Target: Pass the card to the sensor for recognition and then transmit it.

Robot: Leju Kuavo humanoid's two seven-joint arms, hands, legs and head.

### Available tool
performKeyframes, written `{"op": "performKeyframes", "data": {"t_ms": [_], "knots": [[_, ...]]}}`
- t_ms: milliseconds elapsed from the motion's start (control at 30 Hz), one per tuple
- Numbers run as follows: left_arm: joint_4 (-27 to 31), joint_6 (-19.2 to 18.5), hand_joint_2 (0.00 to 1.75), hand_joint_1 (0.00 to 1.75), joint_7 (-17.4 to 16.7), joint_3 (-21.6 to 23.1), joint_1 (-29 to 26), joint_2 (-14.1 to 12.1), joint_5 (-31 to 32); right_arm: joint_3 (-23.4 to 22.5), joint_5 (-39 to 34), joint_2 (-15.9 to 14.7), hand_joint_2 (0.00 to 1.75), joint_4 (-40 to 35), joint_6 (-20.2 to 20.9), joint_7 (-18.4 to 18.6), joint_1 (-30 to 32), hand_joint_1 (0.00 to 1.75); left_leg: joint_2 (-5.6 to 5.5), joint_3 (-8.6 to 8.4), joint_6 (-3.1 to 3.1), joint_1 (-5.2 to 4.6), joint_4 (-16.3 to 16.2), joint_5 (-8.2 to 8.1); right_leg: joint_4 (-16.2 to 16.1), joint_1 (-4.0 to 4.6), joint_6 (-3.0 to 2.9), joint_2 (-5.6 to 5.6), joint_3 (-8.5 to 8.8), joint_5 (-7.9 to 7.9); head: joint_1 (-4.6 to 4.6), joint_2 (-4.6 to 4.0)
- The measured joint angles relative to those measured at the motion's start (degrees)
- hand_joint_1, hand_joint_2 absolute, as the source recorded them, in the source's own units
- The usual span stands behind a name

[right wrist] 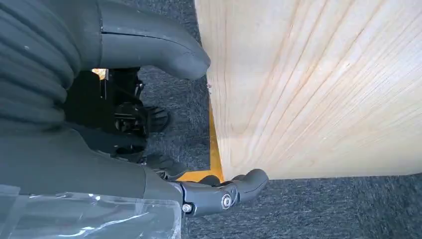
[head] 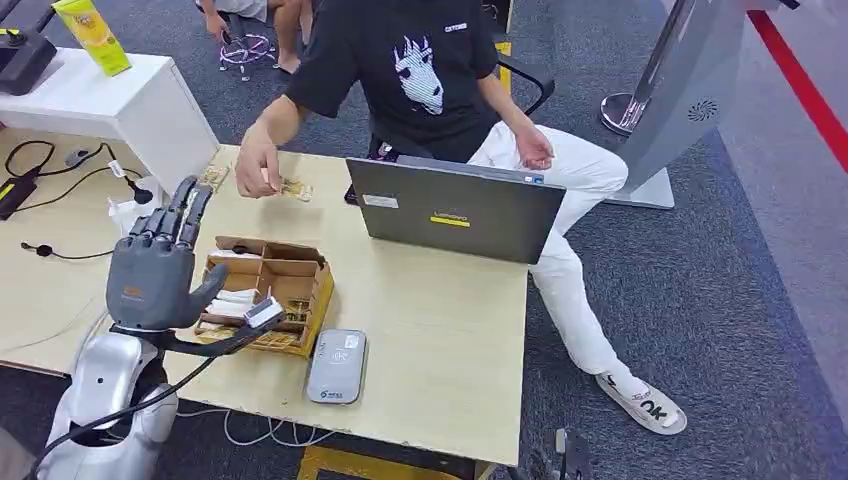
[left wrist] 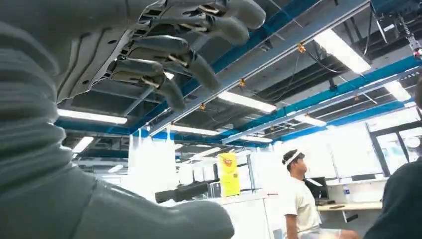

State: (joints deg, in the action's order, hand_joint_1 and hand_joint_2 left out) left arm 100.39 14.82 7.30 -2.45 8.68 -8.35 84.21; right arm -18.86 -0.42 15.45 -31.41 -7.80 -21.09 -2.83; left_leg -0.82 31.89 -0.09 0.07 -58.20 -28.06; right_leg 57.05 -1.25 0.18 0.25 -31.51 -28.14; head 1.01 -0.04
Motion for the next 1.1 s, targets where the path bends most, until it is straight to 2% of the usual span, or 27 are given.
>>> {"op": "performKeyframes", "data": {"t_ms": [133,300,533,667,800,1000,1100], "knots": [[-0.06,-5.31,1.75,0.00,2.29,0.85,-1.92,-0.08,-1.11,-0.02,0.00,0.00,1.75,0.09,0.00,-1.00,0.00,0.00,0.02,0.00,0.00,0.00,0.01,-0.01,0.00,0.00,0.00,0.03,-0.01,0.00,0.00,0.00],[-1.09,-5.55,1.75,0.00,2.05,3.98,-5.52,-1.77,-1.09,-0.04,0.20,-0.02,1.75,0.98,-0.02,-2.95,-0.06,0.00,0.01,0.04,0.00,0.00,0.01,-0.01,-0.01,0.00,0.00,0.01,-0.06,-0.02,-0.02,0.00],[-1.44,-5.57,1.75,0.00,1.97,5.31,-6.37,-2.93,-1.33,-0.24,0.37,-0.02,1.75,1.46,0.00,-3.13,-0.07,0.00,0.02,0.03,0.00,0.00,0.01,0.00,0.00,0.00,0.00,0.01,-0.03,0.00,0.00,0.00],[-1.84,-7.39,1.75,0.00,2.78,6.56,-7.72,-3.17,-2.75,-0.39,0.33,-0.02,1.75,1.60,0.00,-3.48,-0.06,0.00,0.02,0.01,0.00,-0.01,0.01,-0.01,0.00,0.00,0.00,0.02,0.00,0.00,0.00,0.00],[-3.26,-5.87,1.75,0.00,2.58,8.57,-10.46,-3.06,-2.51,-0.52,0.22,-0.04,1.75,1.77,0.00,-3.54,-0.06,0.00,0.01,0.03,0.00,-0.01,0.00,-0.02,-0.02,0.00,0.00,0.01,-0.02,-0.02,-0.02,0.00],[-4.33,0.04,1.75,0.00,3.02,10.29,-11.86,-2.36,-1.94,-0.94,0.15,-0.04,1.75,1.81,0.00,-3.30,0.00,0.00,0.01,0.03,0.00,-0.01,0.01,-0.02,-0.02,0.00,0.00,-0.01,-0.01,-0.01,0.00,0.00],[-4.33,0.66,1.75,0.00,3.54,10.75,-11.90,-1.45,-1.77,-1.29,0.15,-0.02,1.75,1.44,0.00,-2.38,0.12,0.00,0.00,0.01,0.00,-0.01,0.00,-0.01,-0.01,0.00,0.00,-0.02,0.01,0.00,0.00,0.00]]}}
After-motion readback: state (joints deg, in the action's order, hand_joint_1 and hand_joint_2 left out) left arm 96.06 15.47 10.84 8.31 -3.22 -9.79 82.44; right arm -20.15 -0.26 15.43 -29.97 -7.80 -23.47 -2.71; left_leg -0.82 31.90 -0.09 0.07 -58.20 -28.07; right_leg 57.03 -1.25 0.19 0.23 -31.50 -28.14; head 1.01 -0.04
